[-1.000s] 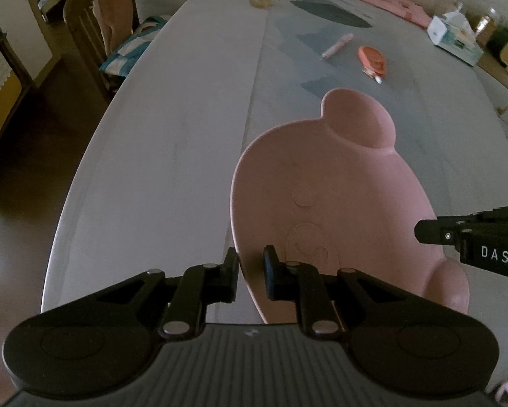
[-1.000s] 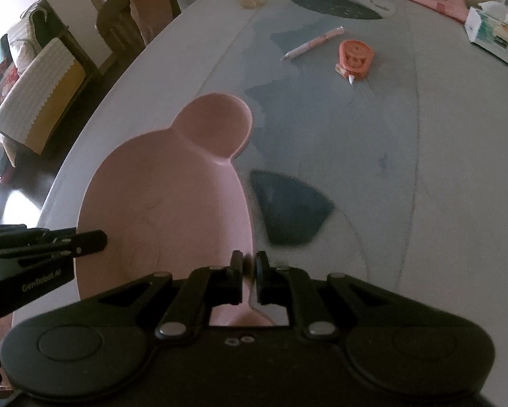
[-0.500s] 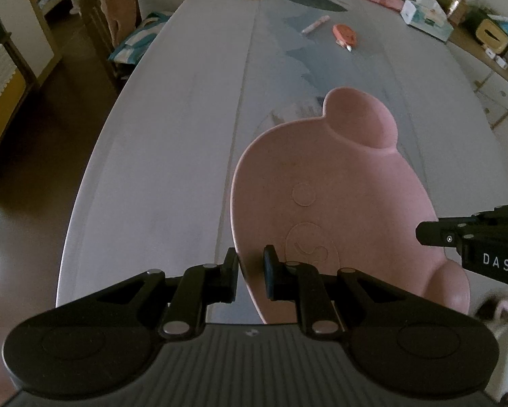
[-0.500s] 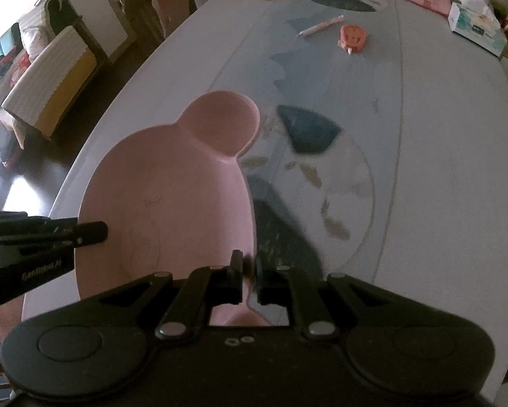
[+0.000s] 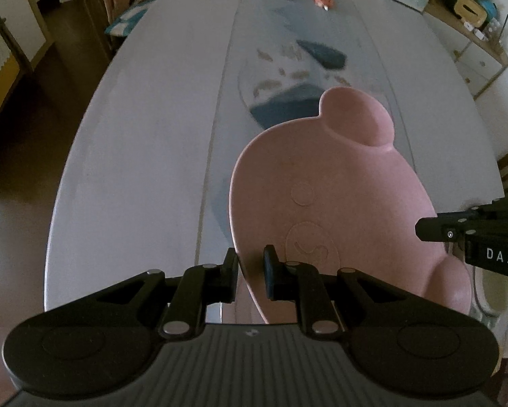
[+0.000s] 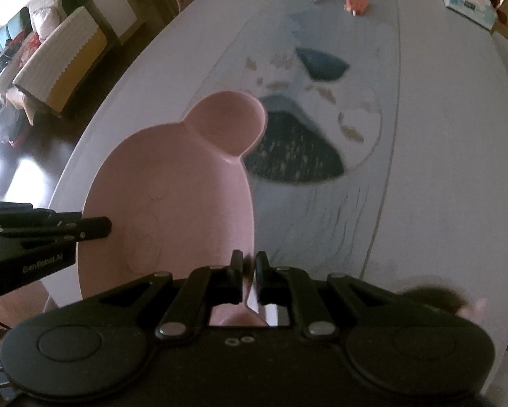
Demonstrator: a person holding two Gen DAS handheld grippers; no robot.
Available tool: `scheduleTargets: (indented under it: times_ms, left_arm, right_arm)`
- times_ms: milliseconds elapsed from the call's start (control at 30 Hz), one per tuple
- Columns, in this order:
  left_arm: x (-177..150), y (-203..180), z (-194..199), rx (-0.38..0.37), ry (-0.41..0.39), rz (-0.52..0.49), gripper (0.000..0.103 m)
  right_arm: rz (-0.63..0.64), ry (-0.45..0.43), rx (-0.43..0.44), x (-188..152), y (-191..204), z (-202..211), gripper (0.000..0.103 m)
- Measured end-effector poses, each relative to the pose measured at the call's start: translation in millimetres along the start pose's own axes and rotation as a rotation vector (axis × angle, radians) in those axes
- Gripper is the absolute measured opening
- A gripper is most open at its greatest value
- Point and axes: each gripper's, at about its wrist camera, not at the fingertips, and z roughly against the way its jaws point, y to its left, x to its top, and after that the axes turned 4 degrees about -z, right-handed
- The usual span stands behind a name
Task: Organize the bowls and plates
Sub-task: 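Lift the pink plate with both grippers and carry it over the white plates, then lower the pink plate onto the white plates and open both grippers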
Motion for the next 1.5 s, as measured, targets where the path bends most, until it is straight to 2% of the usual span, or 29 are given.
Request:
scheduleTargets:
  times_ms: [267,533,833,1267,1333,1500]
  left_arm:
    - [-40,-4,-7,-0.018,0.023,-0.001,0.014]
    - [-53,-3,-18,-0.007,0.022,-0.006,0.014]
    - [-58,-1,-28,-0.014,0.008,-0.001,0.014]
    - [-62,-1,-37,-0.064,0.015,0.015,0.014]
    - [-62,-1,-38,-0.067,0.016,0.014,0.014]
    - [-63,0,-35,-0.075,0.005,0.013,0.015]
  right_arm:
    - [-0.012,0.040,-0.014,-41,4,-6,0.008]
    - [-0.010,0.054,-0.028,-59,9,-18,0.008]
    - [-0.008,0.055,-0.042,-60,8,-25,0.008]
    - [-0.016,0.059,-0.061,-58,5,-25,0.008]
    - [-0.023,0.058,-0.059,-58,4,-25,0.009]
    - [-0.031,0.059,-0.056,-58,4,-25,0.019]
